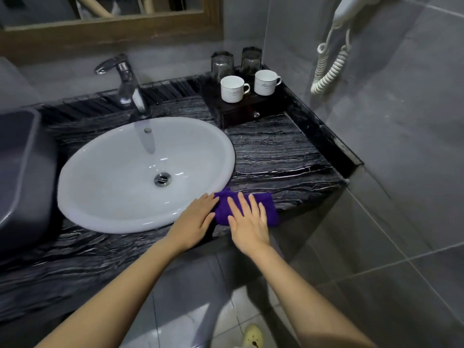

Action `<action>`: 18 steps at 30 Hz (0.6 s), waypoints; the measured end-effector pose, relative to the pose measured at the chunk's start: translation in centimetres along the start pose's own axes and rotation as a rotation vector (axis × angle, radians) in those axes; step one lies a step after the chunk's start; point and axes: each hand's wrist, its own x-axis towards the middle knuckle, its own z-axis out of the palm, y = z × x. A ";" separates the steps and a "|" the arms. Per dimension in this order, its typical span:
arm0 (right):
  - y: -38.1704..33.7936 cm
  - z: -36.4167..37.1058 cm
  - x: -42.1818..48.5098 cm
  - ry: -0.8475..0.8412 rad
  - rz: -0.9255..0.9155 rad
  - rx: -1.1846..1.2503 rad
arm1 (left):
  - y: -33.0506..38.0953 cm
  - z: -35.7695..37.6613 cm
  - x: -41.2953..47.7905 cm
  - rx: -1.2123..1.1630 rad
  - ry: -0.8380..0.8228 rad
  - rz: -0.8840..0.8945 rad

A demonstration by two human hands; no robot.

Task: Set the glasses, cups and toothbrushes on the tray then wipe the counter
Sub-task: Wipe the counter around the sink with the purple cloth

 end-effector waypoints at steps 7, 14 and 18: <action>-4.8 1.8 -1.8 -0.020 -0.091 -0.015 | -5.5 -3.0 -6.0 0.236 0.063 -0.123; -8.7 3.2 -3.7 -0.032 -0.119 -0.048 | -8.1 -4.7 -9.2 0.148 0.009 -0.151; -12.2 4.2 -4.6 -0.081 -0.187 -0.066 | -7.2 -4.6 -10.4 0.091 0.096 -0.059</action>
